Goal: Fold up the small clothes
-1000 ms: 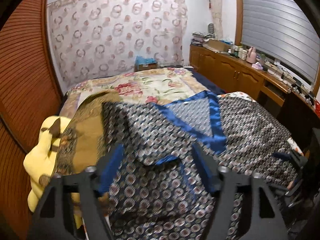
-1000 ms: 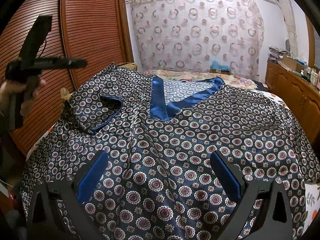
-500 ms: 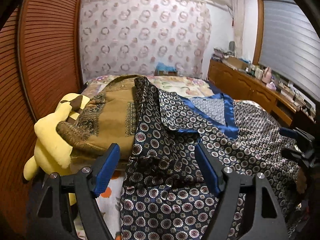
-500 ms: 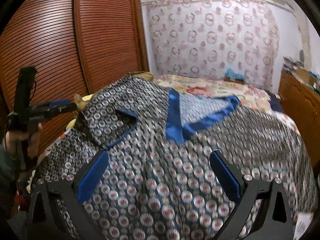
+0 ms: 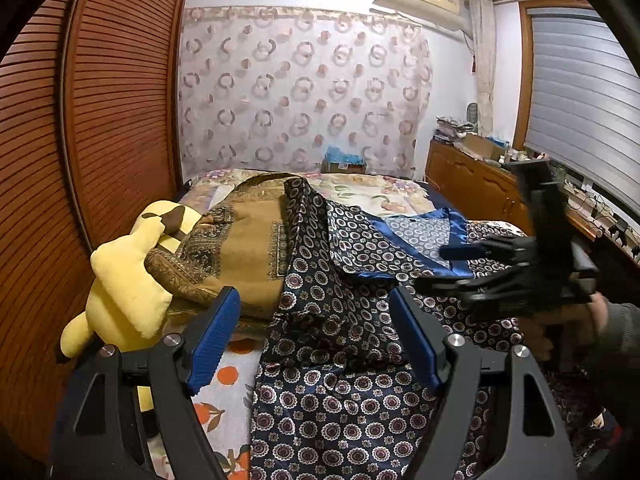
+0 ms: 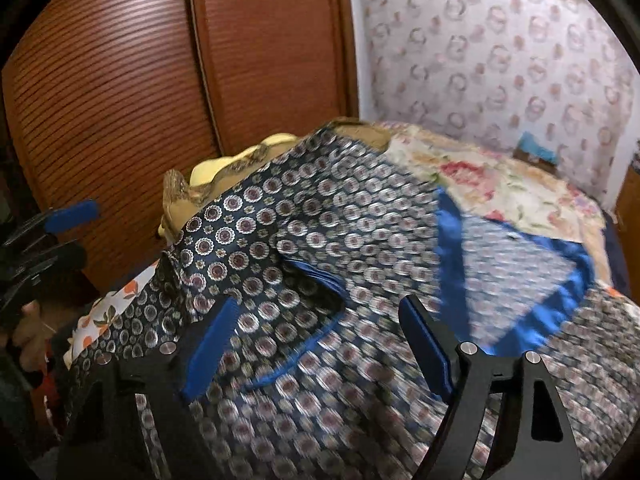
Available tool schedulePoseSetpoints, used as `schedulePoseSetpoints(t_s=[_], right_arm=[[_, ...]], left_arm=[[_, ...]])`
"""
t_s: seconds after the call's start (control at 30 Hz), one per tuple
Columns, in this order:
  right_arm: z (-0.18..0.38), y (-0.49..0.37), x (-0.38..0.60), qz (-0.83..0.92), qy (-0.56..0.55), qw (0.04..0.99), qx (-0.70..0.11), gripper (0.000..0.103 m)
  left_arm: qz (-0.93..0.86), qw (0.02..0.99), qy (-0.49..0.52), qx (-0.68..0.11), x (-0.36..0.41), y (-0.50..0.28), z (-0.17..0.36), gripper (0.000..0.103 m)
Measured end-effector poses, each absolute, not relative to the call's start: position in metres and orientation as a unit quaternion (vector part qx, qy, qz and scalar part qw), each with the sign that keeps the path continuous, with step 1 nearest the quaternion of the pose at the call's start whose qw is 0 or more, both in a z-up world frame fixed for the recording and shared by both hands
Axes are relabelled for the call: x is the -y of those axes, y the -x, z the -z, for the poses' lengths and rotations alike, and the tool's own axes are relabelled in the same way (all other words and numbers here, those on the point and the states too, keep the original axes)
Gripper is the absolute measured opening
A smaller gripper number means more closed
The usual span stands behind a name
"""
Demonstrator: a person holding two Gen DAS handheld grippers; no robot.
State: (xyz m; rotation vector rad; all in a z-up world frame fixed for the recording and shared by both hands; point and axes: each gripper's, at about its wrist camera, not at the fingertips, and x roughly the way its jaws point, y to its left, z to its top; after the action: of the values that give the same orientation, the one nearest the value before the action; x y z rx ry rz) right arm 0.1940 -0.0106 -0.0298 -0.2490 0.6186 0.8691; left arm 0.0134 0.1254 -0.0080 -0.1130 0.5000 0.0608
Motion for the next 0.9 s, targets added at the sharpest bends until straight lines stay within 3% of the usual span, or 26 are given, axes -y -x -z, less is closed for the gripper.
schedulePoseSetpoints(t_s=[0.27,0.43,0.53,0.57,0.6,0.63,0.9], right_arm=[[0.051,-0.219,-0.057,-0.4,0.205,0.843,-0.295,0.081],[0.061,-0.242,-0.081,-0.385,0.217,0.84,-0.314,0.072],[0.066,-0.252,-0.095,-0.389,0.229,0.836,-0.313,0.056],[0.066,-0.254,-0.098,-0.39,0.233,0.835,-0.31,0.047],[0.066,-0.256,-0.099,-0.39,0.235,0.837,-0.305,0.029],[0.065,-0.258,-0.098,-0.387,0.235,0.84,-0.298,0.021],[0.051,-0.265,-0.07,-0.347,0.188,0.874,-0.283,0.015]], left_arm=[[-0.038,0.965,0.056,-0.252,-0.133,-0.011,0.016,0.077],[-0.042,0.964,0.062,-0.253,-0.138,-0.008,0.018,0.077],[-0.042,0.964,0.061,-0.255,-0.139,-0.006,0.019,0.077],[-0.042,0.964,0.06,-0.255,-0.138,-0.006,0.019,0.077],[-0.043,0.964,0.06,-0.256,-0.138,-0.006,0.02,0.077],[-0.042,0.964,0.06,-0.257,-0.138,-0.005,0.021,0.077],[-0.042,0.962,0.074,-0.259,-0.133,-0.011,0.032,0.077]])
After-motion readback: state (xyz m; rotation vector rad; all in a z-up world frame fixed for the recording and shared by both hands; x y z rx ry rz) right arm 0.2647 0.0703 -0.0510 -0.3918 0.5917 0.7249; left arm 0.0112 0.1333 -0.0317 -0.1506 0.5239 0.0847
